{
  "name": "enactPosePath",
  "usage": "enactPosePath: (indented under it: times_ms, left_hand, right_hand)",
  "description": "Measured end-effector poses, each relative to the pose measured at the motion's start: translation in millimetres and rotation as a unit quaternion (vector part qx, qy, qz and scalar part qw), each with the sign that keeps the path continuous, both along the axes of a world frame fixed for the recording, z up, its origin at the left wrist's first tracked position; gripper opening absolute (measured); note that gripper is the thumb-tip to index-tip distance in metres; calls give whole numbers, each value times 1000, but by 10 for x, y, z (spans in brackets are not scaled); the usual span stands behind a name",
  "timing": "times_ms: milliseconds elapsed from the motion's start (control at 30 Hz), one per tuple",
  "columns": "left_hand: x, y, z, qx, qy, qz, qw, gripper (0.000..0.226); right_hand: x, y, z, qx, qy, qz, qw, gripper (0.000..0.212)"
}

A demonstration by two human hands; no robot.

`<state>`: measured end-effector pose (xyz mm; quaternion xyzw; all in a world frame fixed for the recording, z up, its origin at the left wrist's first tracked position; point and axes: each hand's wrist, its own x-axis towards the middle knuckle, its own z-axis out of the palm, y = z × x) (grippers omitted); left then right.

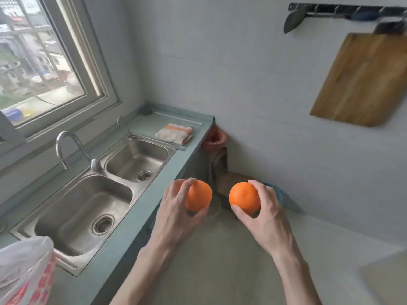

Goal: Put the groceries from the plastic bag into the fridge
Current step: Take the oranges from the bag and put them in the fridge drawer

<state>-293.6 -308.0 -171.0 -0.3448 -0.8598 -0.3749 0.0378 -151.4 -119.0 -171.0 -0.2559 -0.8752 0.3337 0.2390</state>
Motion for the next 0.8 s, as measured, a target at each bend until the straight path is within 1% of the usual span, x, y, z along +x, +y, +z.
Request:
enactPosePath:
  times_ms: [133,367,500,633,800]
  left_hand:
    - [158,572,97,5,14,-43,999,70]
    - [435,1496,294,25,44,-134,990,68]
    - [624,2103,378,43,44,-187,980,67]
    - [790,2738,422,61,42,-230,970,68]
    - [997,3546,498,77,49,-315,945,65]
  right_hand:
    - [355,442,25,14,3,-53,998,72]
    - [864,1119,161,68,11,-146,987,75]
    - [1152,1479,254,100,24,-206,973,74]
    - [1442,1813,366,111,23,-263,958,73]
    - [1802,2304,486,119,18,-342,932,72]
